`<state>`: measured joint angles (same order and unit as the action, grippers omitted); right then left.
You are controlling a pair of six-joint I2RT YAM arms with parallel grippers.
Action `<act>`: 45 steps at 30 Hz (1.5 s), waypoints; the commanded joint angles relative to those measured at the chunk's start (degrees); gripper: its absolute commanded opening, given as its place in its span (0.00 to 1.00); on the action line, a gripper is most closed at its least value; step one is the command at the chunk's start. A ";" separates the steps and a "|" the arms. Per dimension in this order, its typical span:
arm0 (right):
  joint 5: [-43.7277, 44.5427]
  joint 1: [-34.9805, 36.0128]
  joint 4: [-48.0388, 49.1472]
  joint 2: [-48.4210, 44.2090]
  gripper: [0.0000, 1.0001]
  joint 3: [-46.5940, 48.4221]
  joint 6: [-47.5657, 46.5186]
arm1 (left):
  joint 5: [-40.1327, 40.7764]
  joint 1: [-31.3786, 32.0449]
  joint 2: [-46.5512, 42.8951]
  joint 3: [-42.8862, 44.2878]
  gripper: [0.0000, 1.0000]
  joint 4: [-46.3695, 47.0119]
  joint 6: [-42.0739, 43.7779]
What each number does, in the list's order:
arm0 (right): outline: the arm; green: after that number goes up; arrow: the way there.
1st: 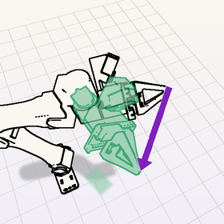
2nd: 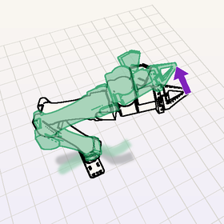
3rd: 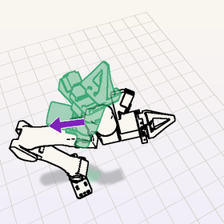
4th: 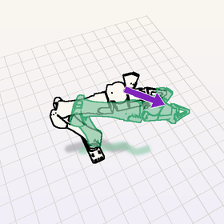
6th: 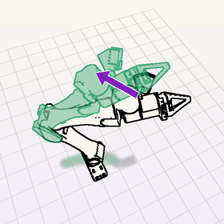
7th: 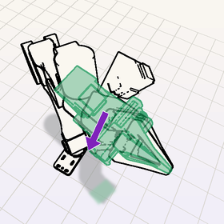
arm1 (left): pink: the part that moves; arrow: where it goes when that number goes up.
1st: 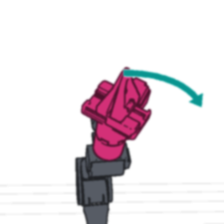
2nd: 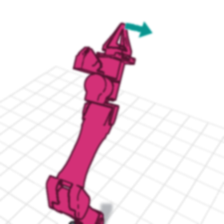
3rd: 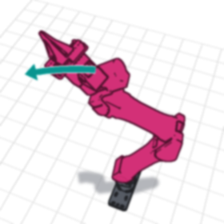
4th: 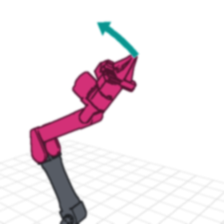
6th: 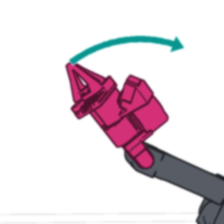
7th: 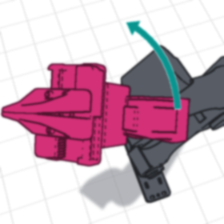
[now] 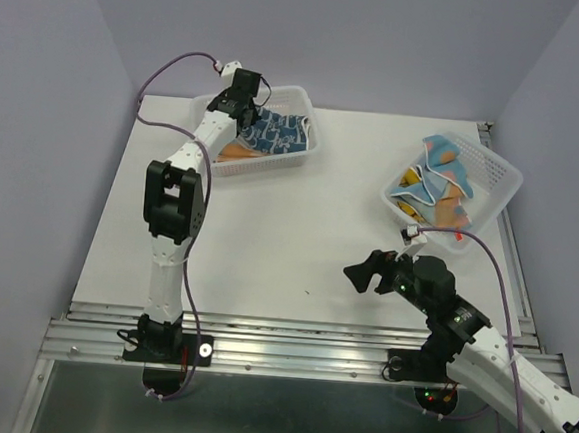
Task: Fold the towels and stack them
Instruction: Neatly place the folded towel into the bin
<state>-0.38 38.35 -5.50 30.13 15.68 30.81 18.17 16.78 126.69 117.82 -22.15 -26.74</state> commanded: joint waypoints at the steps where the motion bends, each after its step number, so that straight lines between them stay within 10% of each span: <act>1: 0.91 0.32 3.30 -0.16 1.00 0.05 -1.01 | 3.18 -1.39 -5.93 -0.57 0.00 -0.43 -3.67; 26: 0.73 0.32 3.47 -0.25 1.00 -0.30 -0.92 | 6.87 -5.44 -2.68 0.83 0.00 -12.65 -11.05; 29: 0.82 0.32 3.48 -0.07 1.00 -0.39 -0.75 | 7.58 -5.53 -2.68 1.53 0.48 -13.70 -10.44; 31: 1.17 0.32 3.13 -0.07 1.00 -0.04 -0.75 | 7.49 -5.53 -3.20 1.71 0.64 -14.23 -10.09; 45: 18.29 0.32 -7.22 4.13 1.00 14.26 6.72 | -3.93 -2.55 -30.31 -18.83 0.99 -0.98 -3.32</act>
<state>7.68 38.35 -9.69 31.99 19.75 33.54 17.58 12.01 113.60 107.04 -31.83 -33.04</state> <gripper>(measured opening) 0.999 0.889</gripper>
